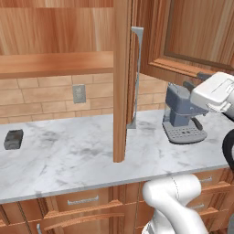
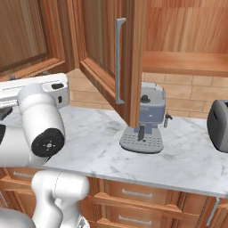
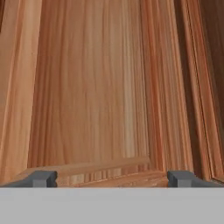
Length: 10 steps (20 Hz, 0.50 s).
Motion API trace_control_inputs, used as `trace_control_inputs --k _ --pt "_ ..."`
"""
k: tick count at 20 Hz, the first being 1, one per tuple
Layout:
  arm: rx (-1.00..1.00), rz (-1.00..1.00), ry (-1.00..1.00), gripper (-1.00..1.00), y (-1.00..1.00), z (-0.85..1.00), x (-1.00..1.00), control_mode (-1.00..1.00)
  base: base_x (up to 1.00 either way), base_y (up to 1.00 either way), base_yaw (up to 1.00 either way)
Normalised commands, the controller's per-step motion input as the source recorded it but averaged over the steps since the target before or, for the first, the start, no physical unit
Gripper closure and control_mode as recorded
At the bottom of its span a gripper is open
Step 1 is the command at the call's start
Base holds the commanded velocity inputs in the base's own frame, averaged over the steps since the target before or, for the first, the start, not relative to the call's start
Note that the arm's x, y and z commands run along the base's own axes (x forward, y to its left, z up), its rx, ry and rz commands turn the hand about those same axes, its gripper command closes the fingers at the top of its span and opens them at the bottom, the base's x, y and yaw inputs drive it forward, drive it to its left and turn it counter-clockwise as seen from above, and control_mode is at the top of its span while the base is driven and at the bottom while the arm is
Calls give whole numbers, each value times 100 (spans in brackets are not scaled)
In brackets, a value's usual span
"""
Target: Close all open cabinet doors.
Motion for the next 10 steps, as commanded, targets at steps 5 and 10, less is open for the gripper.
trace_control_inputs --k 5,10 --pt "0 8 0 -100 40 -31 42 -100 0 0 0" --pt "0 0 0 -100 43 -15 28 -100 0 0 0"
